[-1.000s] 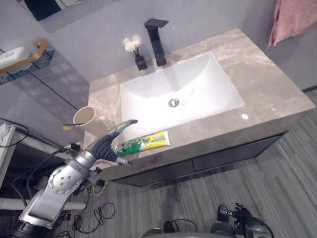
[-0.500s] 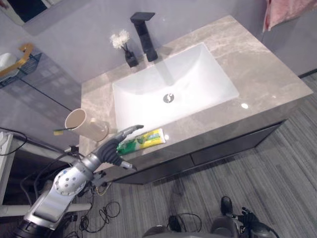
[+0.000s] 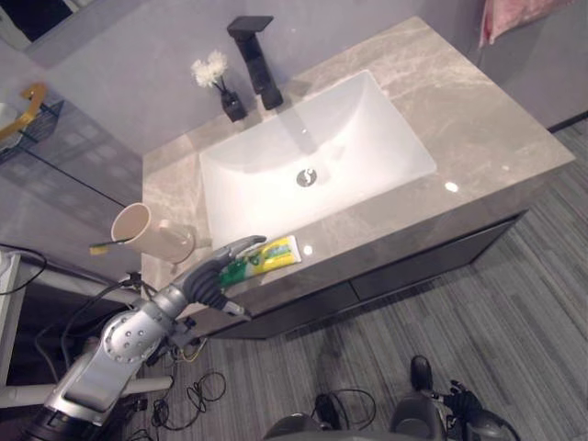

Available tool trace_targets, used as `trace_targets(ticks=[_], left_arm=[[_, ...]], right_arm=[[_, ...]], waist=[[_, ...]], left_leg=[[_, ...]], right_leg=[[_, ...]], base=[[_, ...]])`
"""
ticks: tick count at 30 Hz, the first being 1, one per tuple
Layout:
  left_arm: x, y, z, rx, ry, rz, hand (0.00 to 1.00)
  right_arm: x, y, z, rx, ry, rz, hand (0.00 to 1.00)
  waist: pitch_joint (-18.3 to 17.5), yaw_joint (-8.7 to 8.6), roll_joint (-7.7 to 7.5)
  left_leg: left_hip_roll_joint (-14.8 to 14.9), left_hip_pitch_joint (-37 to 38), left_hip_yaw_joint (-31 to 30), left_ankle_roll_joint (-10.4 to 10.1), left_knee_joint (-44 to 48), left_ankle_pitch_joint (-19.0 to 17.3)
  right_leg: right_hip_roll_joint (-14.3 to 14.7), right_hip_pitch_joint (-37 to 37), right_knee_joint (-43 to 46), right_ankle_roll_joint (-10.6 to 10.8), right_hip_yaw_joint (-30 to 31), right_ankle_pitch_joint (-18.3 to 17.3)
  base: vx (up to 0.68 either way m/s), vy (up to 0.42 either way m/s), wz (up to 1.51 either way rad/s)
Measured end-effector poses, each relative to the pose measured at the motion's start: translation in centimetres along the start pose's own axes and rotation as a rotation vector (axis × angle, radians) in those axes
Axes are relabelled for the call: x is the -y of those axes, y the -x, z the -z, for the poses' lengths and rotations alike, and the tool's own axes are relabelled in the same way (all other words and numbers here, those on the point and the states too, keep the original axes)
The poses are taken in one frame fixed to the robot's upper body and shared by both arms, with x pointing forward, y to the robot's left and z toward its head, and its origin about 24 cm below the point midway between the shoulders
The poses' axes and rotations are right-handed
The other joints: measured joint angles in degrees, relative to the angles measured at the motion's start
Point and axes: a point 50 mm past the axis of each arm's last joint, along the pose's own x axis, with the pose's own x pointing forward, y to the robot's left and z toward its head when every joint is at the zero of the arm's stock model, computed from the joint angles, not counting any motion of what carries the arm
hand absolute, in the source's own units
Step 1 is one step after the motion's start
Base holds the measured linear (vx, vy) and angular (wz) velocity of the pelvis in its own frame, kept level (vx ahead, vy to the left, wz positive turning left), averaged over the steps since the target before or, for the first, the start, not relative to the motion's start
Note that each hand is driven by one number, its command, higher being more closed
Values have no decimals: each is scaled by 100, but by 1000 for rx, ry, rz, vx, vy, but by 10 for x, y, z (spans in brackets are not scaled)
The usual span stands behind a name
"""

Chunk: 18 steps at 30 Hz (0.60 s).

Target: Organize washtable

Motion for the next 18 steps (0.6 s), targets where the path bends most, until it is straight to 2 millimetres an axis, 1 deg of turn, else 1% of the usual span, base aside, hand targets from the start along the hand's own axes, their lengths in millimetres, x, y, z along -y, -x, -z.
trace_targets(ticks=[8,13,18], left_arm=[[0,0,2,-18,-15,4,0],[0,0,2,-18,-17,2,0],[-2,0,2,-18,-20,-3,0]], right_arm=[[0,0,-1,6,0,-1,0],[-1,0,-6,26,0,-2,0],[-1,0,-6,29,-9,-1,0]], waist=[[12,-33,9],[112,-95,25],[131,-102,33]], left_leg=[[0,3,11,-1,0,-1],[-1,4,22,-1,0,-1],[-1,3,37,-2,0,-1]], right_leg=[[0,-5,-3,0,11,1],[1,-13,-3,3,25,11],[6,-26,-10,8,46,18]], base=[[0,0,0],[0,0,0],[-5,-1,-1]])
